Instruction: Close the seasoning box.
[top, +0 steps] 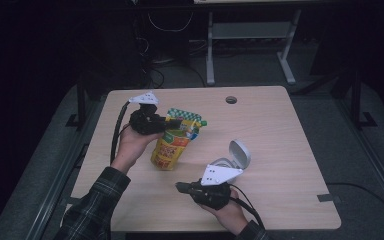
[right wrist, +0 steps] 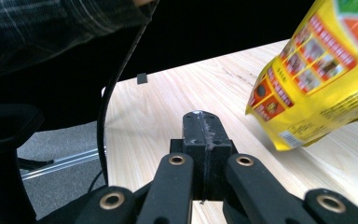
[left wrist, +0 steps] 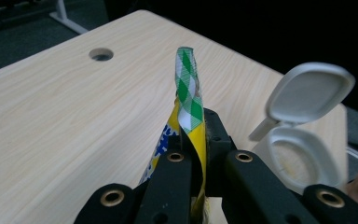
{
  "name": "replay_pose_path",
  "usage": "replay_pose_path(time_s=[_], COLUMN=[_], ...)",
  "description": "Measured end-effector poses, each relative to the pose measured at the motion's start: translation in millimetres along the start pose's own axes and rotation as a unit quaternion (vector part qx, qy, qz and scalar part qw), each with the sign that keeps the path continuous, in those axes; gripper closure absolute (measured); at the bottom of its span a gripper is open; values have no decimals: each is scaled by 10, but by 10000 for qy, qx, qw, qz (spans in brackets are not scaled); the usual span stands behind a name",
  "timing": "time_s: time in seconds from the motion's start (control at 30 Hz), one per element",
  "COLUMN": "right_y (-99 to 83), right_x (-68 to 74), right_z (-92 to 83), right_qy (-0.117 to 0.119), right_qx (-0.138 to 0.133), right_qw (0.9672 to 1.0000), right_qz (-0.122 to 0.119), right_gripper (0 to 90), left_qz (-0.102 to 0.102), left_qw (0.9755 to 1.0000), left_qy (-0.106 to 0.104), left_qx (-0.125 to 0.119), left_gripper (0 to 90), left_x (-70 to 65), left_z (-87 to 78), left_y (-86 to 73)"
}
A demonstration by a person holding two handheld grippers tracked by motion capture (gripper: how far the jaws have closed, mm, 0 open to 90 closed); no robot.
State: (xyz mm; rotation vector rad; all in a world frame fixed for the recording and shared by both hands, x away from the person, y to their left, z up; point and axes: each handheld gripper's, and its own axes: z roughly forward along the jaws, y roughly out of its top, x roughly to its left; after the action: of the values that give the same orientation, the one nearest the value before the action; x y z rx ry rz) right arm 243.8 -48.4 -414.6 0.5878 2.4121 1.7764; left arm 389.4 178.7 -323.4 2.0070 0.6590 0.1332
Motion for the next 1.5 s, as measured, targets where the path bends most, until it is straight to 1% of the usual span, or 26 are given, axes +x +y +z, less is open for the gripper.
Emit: replay_pose_path(time_s=[0.1, 0.13, 0.17, 0.2, 0.23, 0.27, 0.3, 0.4, 0.43, 0.5, 0.53, 0.57, 0.6, 0.63, 0.67, 0.73, 0.77, 0.8, 0.87, 0.9, 1.0, 1.03, 1.17, 1.2, 1.37, 1.5], right_y=[6, 8, 11, 11, 13, 15, 21, 35, 42, 53, 53, 66, 67, 70, 70, 81, 81, 93, 103, 108, 112, 117, 122, 126, 133, 124], right_x=[-32, -40, -50, -50, -55, -56, -64, -81, -91, -104, -104, -118, -125, -127, -127, -135, -135, -140, -144, -153, -164, -191, -232, -245, -288, -316], right_z=[-32, -35, -40, -40, -53, -58, -66, -89, -103, -125, -125, -150, -156, -165, -165, -198, -198, -218, -233, -244, -259, -283, -332, -351, -431, -493], right_qy=[-16, -26, -29, -29, -42, -47, -51, -48, -59, -63, -63, -58, -53, -59, -59, -70, -70, -93, -124, -144, -179, -237, -275, -278, -369, -421], right_qx=[27, 30, 37, 37, 68, 95, 106, 132, 155, 172, 172, 163, 162, 175, 175, 208, 208, 229, 267, 275, 292, 342, 353, 351, 371, 419], right_qw=[10000, 10000, 10000, 10000, 10000, 9999, 9999, 9999, 9998, 9998, 9998, 9998, 9998, 9998, 9998, 9997, 9997, 9997, 9996, 9995, 9994, 9991, 9990, 9990, 9986, 9982], right_qz=[31, 8, -7, -7, 27, 47, 67, 93, 81, 82, 82, 99, 90, 84, 84, 58, 58, 24, -15, -47, -42, -41, -10, -9, 3, -23], right_gripper=[900, 900, 900, 900, 900, 900, 900, 900, 900, 900, 900, 900, 900, 900, 900, 900, 900, 900, 900, 900, 900, 900, 900, 900, 900, 900], left_qz=[-12, -12, -66, -66, -52, -52, -59, 24, -10, 4, 4, 34, 34, 65, 65, 97, 97, 129, 127, 154, 175, 172, 162, 147, 126, 96], left_qw=[10000, 10000, 9998, 9998, 9997, 9997, 9997, 9996, 9996, 9995, 9995, 9995, 9995, 9993, 9993, 9990, 9990, 9989, 9988, 9988, 9988, 9987, 9985, 9985, 9986, 9984], left_qy=[39, 39, -13, -13, -18, -18, -16, 17, 16, 48, 48, 43, 43, 61, 61, 79, 79, 95, 101, 125, 125, 139, 183, 218, 247, 254], left_qx=[-10, -10, -183, -183, -220, -220, -255, -265, -277, -304, -304, -316, -316, -353, -353, -430, -430, -445, -456, -443, -442, -453, -487, -488, -450, -486], left_gripper=[898, 898, 897, 896, 896, 894, 893, 892, 891, 891, 891, 891, 890, 890, 890, 890, 890, 890, 890, 890, 889, 889, 888, 888, 888, 887], left_x=[44, 44, 61, 61, 58, 58, 57, 58, 52, 43, 43, 32, 32, 8, 8, -31, -31, -53, -61, -84, -96, -112, -128, -135, -127, -142], left_z=[2, 2, -45, -45, -104, -104, -183, -302, -331, -404, -404, -470, -470, -538, -538, -614, -614, -659, -673, -714, -742, -777, -819, -855, -914, -963], left_y=[-121, -121, -172, -172, -207, -207, -255, -315, -334, -385, -385, -439, -439, -508, -508, -605, -605, -662, -682, -731, -767, -820, -887, -937, -1007, -1070])
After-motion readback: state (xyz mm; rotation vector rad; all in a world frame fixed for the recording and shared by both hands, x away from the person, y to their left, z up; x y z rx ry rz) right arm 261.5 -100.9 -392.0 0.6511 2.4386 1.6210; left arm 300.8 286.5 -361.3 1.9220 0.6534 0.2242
